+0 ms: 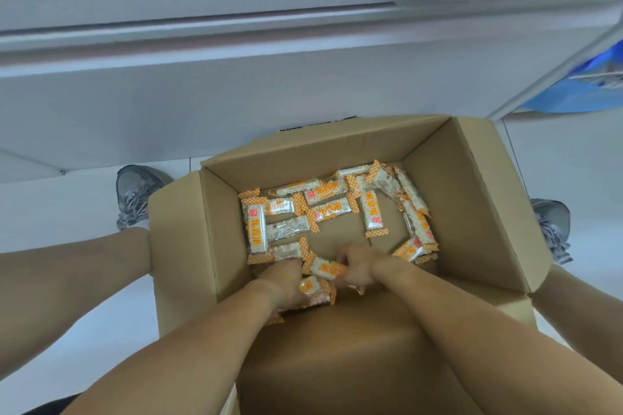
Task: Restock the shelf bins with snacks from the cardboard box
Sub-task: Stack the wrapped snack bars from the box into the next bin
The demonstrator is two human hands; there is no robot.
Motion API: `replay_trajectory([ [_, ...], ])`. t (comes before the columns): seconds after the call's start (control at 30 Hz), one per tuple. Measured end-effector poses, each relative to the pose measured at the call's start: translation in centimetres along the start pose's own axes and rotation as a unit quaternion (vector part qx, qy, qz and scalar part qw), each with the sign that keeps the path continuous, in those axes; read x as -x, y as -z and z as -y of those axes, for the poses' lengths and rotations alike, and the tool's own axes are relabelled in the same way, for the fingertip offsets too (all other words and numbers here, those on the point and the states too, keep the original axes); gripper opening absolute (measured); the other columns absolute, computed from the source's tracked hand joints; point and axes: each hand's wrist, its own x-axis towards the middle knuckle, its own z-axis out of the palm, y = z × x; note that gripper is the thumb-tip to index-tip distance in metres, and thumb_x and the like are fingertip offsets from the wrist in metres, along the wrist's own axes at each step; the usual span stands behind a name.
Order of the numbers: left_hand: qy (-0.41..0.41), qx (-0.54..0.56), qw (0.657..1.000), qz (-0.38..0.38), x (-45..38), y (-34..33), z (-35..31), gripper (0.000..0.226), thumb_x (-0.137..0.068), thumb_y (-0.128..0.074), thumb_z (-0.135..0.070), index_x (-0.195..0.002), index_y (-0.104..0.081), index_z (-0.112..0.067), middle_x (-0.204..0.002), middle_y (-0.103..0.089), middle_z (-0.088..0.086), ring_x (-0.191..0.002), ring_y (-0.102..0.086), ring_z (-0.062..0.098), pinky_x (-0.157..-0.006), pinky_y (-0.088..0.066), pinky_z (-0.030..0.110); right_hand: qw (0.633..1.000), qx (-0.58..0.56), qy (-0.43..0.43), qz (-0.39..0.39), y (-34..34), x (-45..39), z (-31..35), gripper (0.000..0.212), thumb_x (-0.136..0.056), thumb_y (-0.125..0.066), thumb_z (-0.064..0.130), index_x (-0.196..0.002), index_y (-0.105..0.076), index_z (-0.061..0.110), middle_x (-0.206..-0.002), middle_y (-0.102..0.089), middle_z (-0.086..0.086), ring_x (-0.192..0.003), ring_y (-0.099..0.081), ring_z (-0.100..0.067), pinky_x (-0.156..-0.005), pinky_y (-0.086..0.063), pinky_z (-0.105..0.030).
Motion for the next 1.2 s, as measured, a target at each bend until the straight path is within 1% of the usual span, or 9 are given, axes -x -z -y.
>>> replay_trajectory([
  [0.13, 0.004, 0.016, 1.0, 0.019, -1.2, -1.7, 0.2, 0.079, -0.062, -0.074, -0.062, -0.127, -0.045, -0.029, -0.126, -0.06, -0.003, -0.113, -0.06, 0.025, -0.096, -0.051, 0.044, 0.999, -0.015, -0.021, 0.025, -0.2, 1.0, 0.3, 0.046, -0.081, -0.079, 0.037, -0.117, -0.067, 0.011, -0.114, -0.069, -0.007, -0.103, -0.065, -0.025, -0.079, -0.048, -0.03],
  [0.27, 0.012, 0.026, 0.998, 0.054, -3.8, -4.0, 1.4, 0.095, -0.043, -0.08, -0.061, -0.13, -0.049, -0.041, -0.132, -0.06, -0.01, -0.114, -0.06, 0.016, -0.097, -0.052, 0.037, 0.999, -0.018, -0.042, 0.011, 0.4, 2.0, 0.0, 0.041, -0.081, -0.08, 0.032, -0.114, -0.07, 0.011, -0.109, -0.07, -0.008, -0.098, -0.068, -0.025, -0.074, -0.054, -0.029],
  [0.4, 0.023, 0.015, 0.995, 0.095, 1.4, -0.7, -1.9, 0.072, -0.08, -0.077, -0.041, -0.143, -0.05, -0.019, -0.139, -0.056, 0.001, -0.125, -0.056, 0.024, -0.104, -0.047, 0.033, 0.998, -0.023, -0.051, -0.028, 1.6, 3.2, -1.1, 0.025, -0.079, -0.077, 0.035, -0.092, -0.066, 0.016, -0.092, -0.066, -0.002, -0.092, -0.068, -0.024, -0.067, -0.049, -0.027],
  [0.53, 0.006, 0.034, 0.996, 0.084, 1.1, -1.4, -2.5, 0.061, -0.087, -0.074, -0.032, -0.14, -0.053, -0.011, -0.135, -0.058, 0.004, -0.122, -0.058, 0.023, -0.1, -0.047, 0.026, 0.996, -0.057, -0.055, -0.051, 2.6, 4.4, -2.1, 0.026, -0.079, -0.079, 0.039, -0.085, -0.06, 0.022, -0.082, -0.059, 0.005, -0.089, -0.06, -0.02, -0.064, -0.042, -0.027],
  [0.7, -0.011, 0.097, 0.993, 0.066, 2.1, 2.3, -3.4, 0.073, -0.086, -0.074, -0.043, -0.146, -0.043, -0.013, -0.145, -0.049, 0.002, -0.13, -0.049, 0.021, -0.101, -0.041, 0.023, 0.996, -0.062, -0.041, -0.056, 5.6, 7.6, -1.8, 0.056, -0.085, -0.076, 0.032, -0.13, -0.057, 0.005, -0.124, -0.063, -0.009, -0.112, -0.062, -0.029, -0.085, -0.051, -0.033],
  [0.83, -0.083, 0.16, 0.982, 0.055, 4.8, 9.4, -4.6, 0.083, -0.082, -0.077, -0.049, -0.148, -0.04, -0.014, -0.148, -0.043, -0.004, -0.138, -0.043, 0.019, -0.112, -0.037, 0.029, 0.991, -0.086, -0.003, -0.098, 10.1, 11.3, -1.5, 0.066, -0.079, -0.082, 0.036, -0.135, -0.056, 0.011, -0.096, -0.054, 0.013, -0.098, -0.065, -0.024, -0.08, -0.055, -0.033],
  [0.9, -0.109, 0.206, 0.972, 0.042, 6.7, 13.3, -5.2, 0.08, -0.075, -0.083, -0.049, -0.138, -0.05, -0.012, -0.136, -0.058, -0.002, -0.122, -0.06, 0.022, -0.101, -0.05, 0.032, 0.986, -0.077, 0.025, -0.143, 12.7, 14.3, -0.8, 0.058, -0.079, -0.082, 0.037, -0.128, -0.063, 0.014, -0.091, -0.057, 0.016, -0.095, -0.061, -0.015, -0.076, -0.048, -0.025],
  [0.97, -0.131, 0.249, 0.958, 0.045, 9.5, 17.0, -6.0, 0.066, -0.076, -0.083, -0.044, -0.127, -0.057, -0.011, -0.109, -0.073, 0.007, -0.094, -0.073, 0.027, -0.073, -0.059, 0.03, 0.978, -0.09, 0.054, -0.181, 15.2, 17.7, 0.1, 0.045, -0.08, -0.081, 0.034, -0.119, -0.069, 0.017, -0.104, -0.069, 0.009, -0.101, -0.064, -0.015, -0.085, -0.051, -0.029],
  [1.2, -0.216, 0.257, 0.941, 0.047, 19.8, 27.7, -9.0, 0.044, -0.094, -0.056, -0.048, -0.102, -0.064, -0.005, -0.083, -0.063, 0.013, -0.064, -0.06, 0.022, -0.051, -0.049, 0.03, 0.921, -0.209, 0.174, -0.28, 19.6, 27.9, 2.9, 0.032, -0.08, -0.085, 0.023, -0.108, -0.071, 0.016, -0.103, -0.076, -0.002, -0.096, -0.071, -0.025, -0.086, -0.057, -0.037],
])
